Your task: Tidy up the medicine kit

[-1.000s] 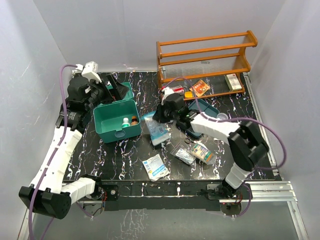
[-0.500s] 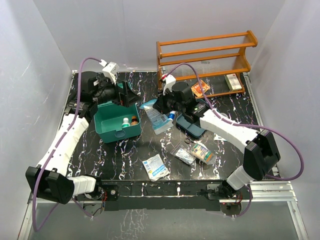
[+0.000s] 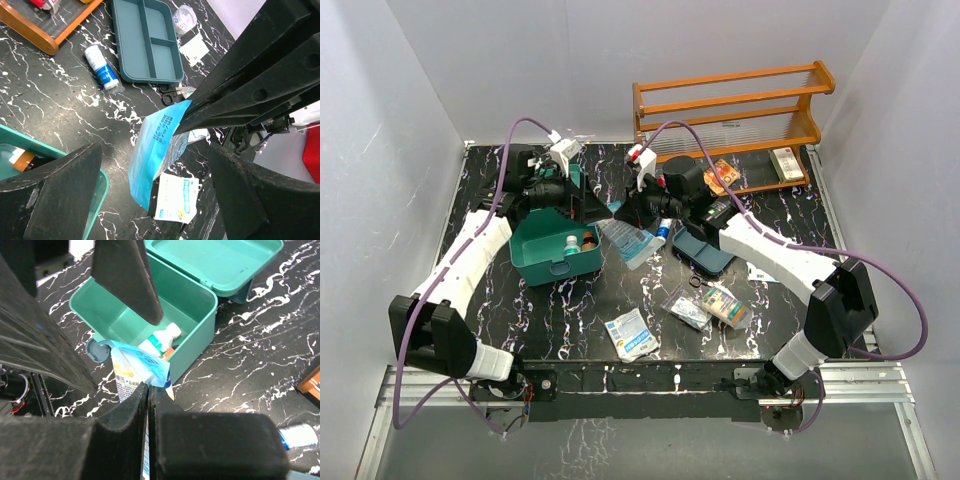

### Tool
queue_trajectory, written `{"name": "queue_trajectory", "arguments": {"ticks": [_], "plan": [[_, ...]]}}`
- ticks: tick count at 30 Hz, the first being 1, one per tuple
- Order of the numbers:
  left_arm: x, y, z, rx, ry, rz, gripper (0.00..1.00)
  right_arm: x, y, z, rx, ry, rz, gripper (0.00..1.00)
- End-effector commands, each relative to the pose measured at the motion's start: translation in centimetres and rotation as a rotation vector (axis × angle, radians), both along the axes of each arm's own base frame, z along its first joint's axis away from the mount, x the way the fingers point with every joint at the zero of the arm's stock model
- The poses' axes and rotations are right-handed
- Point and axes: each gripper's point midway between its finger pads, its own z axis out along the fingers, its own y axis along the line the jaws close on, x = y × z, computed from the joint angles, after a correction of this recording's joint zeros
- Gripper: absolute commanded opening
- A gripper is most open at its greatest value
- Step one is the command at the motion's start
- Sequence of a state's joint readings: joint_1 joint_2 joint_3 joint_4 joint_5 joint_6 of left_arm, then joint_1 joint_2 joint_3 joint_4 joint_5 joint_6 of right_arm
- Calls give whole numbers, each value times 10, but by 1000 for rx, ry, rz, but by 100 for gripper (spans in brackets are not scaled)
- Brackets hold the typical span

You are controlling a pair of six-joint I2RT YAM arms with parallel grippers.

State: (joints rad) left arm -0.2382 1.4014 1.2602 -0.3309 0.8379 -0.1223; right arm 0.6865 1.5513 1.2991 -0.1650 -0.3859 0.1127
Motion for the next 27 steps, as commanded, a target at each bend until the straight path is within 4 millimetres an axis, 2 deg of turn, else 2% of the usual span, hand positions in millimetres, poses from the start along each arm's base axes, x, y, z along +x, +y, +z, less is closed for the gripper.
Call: {"name": "queue_trajectory", "arguments": {"ticks": [1, 9, 12, 16, 20, 23, 27], "plan": [[-16, -5, -3, -11, -10, -79, 82, -6, 17, 40, 69, -114, 129, 0], [-23, -3, -23, 25, 19, -130, 68, -7, 21, 44, 73, -134, 161, 0], [-32, -7, -22, -8, 0, -190, 57, -7, 21, 44, 75, -128, 159, 0], [-42, -12, -17, -56, -4, -252, 51, -11, 21, 43, 88, -107, 166, 0], [-37, -10, -17, -34, -41, -244, 35, -15, 22, 40, 93, -87, 176, 0], [-35, -8, -17, -9, -73, -256, 22, -12, 19, 40, 87, -75, 145, 9], [-33, -8, -14, 5, -123, -278, 13, -11, 12, 41, 76, -73, 104, 17]]}}
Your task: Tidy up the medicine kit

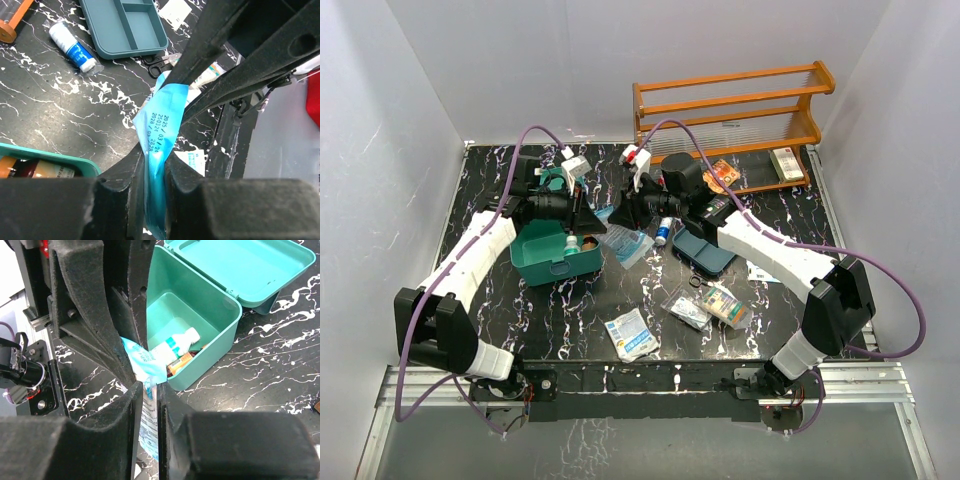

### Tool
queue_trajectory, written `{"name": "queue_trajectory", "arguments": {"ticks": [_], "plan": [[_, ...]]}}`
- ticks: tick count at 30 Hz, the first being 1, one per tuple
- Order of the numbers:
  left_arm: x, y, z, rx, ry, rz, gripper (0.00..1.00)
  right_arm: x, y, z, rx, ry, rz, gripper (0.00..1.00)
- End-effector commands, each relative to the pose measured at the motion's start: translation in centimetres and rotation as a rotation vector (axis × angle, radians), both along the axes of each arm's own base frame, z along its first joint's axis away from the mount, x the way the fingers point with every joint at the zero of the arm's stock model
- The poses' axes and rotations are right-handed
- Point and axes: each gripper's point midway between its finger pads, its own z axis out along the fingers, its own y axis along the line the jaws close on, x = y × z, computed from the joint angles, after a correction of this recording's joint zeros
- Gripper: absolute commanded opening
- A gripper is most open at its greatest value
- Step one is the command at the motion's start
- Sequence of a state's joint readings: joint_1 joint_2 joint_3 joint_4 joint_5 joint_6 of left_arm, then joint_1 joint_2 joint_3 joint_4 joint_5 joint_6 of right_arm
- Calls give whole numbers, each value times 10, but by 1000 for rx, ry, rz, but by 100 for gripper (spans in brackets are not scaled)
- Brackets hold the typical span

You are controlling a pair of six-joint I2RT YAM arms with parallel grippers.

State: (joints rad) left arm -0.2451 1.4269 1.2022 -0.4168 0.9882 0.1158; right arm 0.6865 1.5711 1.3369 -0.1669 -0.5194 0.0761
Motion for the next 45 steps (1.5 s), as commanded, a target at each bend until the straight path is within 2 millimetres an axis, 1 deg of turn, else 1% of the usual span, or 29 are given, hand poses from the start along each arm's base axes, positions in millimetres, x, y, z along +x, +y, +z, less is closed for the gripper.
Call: {"name": "queue_trajectory", "arguments": {"ticks": [1, 3, 4, 7, 9, 13, 15, 18, 19, 22, 25, 27, 29, 32, 34, 36, 38, 40, 41, 42, 45], "plan": [[-3, -2, 18, -19, -107, -72, 12, 3, -3, 30, 45, -51, -41, 21], [-4, -1, 18, -8, -136, -87, 11, 3, -8, 31, 39, -43, -70, 28], [-4, -1, 19, 1, -150, -97, 10, 4, -11, 32, 39, -41, -85, 34], [-7, 4, 18, 35, -172, -134, 9, 2, -17, 42, 47, -52, -114, 42], [-8, 8, 18, 68, -166, -151, 9, 3, -24, 51, 60, -57, -145, 46], [-14, 21, 23, 130, -126, -184, 10, 6, -40, 63, 88, -57, -226, 47], [-10, 31, 27, 179, -133, -166, 10, 10, -50, 66, 101, -50, -279, 46], [-6, 51, 30, 235, -120, -135, 10, 19, -63, 65, 118, -37, -350, 47], [-4, 57, 31, 253, -118, -123, 10, 23, -66, 65, 120, -39, -363, 47], [4, 80, 34, 315, -134, -65, 10, 34, -67, 56, 97, -25, -397, 47], [14, 107, 43, 381, -179, 12, 9, 44, -62, 45, 75, 2, -402, 47], [21, 125, 43, 437, -192, 73, 9, 49, -54, 37, 61, 21, -389, 48], [24, 139, 39, 498, -186, 110, 8, 56, -48, 25, 37, 41, -382, 48], [22, 156, 26, 586, -159, 139, 7, 67, -39, 12, 12, 50, -385, 52], [18, 159, 18, 602, -144, 133, 6, 67, -26, 4, -17, 39, -356, 57], [17, 162, 10, 623, -133, 141, 6, 65, -12, 0, -45, 5, -332, 61], [18, 165, -1, 640, -117, 150, 6, 60, 1, -10, -68, 8, -311, 65], [17, 166, -15, 646, -84, 155, 6, 59, 10, -21, -81, 29, -307, 66], [17, 165, -18, 637, -78, 156, 6, 58, 15, -21, -77, 36, -304, 67], [18, 163, -21, 622, -76, 159, 6, 60, 20, -34, -96, 60, -303, 67], [19, 158, -24, 595, -78, 171, 6, 59, 36, -48, -127, 94, -290, 67]]}}
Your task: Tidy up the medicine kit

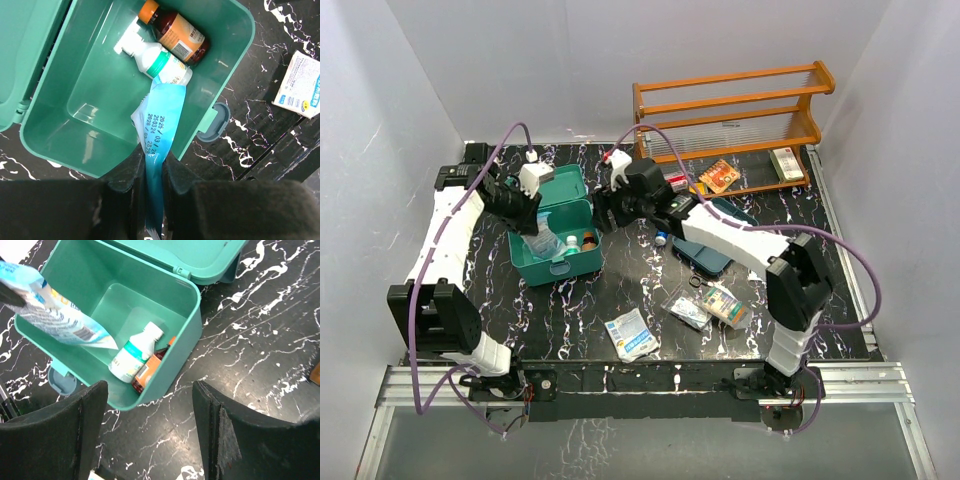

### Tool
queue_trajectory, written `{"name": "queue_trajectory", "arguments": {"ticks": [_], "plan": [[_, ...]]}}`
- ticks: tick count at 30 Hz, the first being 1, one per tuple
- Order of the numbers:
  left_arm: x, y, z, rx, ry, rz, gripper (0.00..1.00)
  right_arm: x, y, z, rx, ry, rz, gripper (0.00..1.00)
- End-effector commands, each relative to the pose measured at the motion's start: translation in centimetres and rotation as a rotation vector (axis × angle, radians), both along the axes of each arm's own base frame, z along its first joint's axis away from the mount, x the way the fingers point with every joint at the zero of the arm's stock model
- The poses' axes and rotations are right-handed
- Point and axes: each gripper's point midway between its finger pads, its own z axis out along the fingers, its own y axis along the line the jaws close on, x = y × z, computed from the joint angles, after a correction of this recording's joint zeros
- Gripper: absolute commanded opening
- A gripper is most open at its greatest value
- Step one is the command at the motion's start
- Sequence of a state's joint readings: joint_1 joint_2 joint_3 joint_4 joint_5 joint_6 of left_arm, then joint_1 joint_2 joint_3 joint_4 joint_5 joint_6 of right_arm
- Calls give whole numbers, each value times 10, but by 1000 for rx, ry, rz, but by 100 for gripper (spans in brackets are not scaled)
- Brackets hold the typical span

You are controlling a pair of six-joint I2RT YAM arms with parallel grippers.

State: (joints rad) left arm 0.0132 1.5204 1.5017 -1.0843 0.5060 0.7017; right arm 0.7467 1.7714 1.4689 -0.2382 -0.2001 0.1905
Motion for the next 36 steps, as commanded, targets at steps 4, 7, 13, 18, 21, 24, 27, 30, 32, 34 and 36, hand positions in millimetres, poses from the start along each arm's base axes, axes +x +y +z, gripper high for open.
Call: {"name": "queue_trajectory", "arguments": {"ticks": [4, 7, 13, 18, 21, 24, 27, 30, 32, 34, 36], "plan": [[-3, -4, -6, 7, -41, 10, 5, 2, 36, -11, -56, 13, -5, 66], [-3, -11, -6, -3, -44, -12, 6, 5, 28, -30, -144, 51, -66, 60], [3, -18, -2, -38, -49, -20, 6, 11, 3, -42, -247, 50, -169, 50], [3, -19, -3, -45, -28, -16, 6, 11, -12, -52, -313, 46, -201, 47], [3, -19, -3, -46, -21, -15, 6, 18, -22, -52, -352, 18, -234, 45], [5, -20, -1, -55, -14, -5, 6, 30, -31, -46, -373, -15, -269, 41], [9, -27, 5, -101, -7, 28, 6, 41, -41, -42, -393, -42, -299, 38], [14, -38, 16, -179, -23, 75, 6, 46, -49, -40, -427, -75, -311, 35], [18, -47, 25, -253, -29, 122, 7, 47, -52, -38, -439, -91, -311, 34], [23, -52, 34, -309, -47, 173, 8, 50, -55, -37, -447, -104, -321, 34], [26, -52, 36, -325, -59, 223, 10, 50, -59, -36, -454, -108, -330, 33]]}}
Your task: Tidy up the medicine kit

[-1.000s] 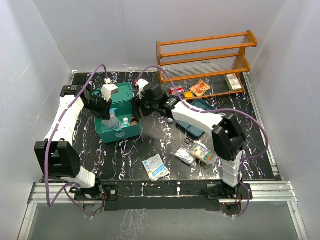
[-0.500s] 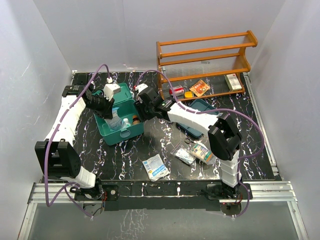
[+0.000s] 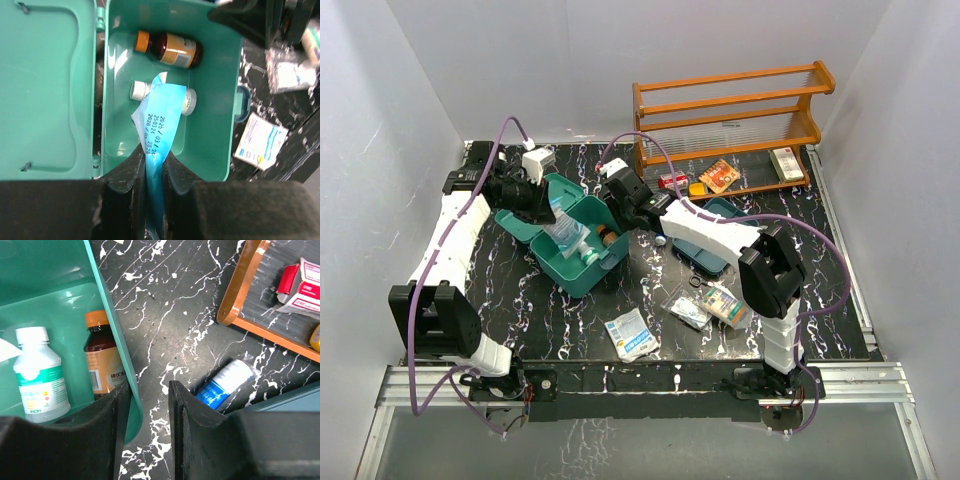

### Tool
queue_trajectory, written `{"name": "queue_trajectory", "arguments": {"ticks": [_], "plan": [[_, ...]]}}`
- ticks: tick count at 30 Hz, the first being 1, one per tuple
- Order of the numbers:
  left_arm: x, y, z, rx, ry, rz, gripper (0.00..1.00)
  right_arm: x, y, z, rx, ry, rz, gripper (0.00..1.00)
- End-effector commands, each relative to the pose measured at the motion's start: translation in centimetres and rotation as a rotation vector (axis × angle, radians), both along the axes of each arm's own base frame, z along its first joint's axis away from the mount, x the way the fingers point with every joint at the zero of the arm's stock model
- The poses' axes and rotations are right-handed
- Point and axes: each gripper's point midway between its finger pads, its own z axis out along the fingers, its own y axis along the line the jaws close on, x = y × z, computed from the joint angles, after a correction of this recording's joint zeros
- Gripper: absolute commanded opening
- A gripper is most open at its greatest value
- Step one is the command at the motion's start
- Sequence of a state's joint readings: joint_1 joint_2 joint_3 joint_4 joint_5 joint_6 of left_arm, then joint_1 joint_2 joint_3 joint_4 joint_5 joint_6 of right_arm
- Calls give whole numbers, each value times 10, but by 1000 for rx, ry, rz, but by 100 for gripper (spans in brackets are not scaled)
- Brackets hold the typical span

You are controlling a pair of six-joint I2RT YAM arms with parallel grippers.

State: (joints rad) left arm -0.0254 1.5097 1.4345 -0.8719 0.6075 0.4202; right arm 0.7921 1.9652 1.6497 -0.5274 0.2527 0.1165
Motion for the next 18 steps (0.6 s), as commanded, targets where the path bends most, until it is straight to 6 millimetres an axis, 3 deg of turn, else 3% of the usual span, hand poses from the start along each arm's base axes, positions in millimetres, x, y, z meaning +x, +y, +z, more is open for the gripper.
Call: {"name": "queue_trajectory", "arguments": {"ticks": [1, 6, 13, 18], "plan": [[6, -14, 32, -130, -55, 111, 11, 13, -14, 35, -23, -101, -37, 33], [4, -9, 35, -114, -60, 208, 13, 13, -9, 43, 21, -99, -26, 35], [-18, -19, 10, -75, 38, 188, 18, 12, -1, 72, 158, -100, -28, 50], [-18, -28, 6, -97, 73, 212, 17, 11, 0, 88, 230, -97, -40, 54]]}}
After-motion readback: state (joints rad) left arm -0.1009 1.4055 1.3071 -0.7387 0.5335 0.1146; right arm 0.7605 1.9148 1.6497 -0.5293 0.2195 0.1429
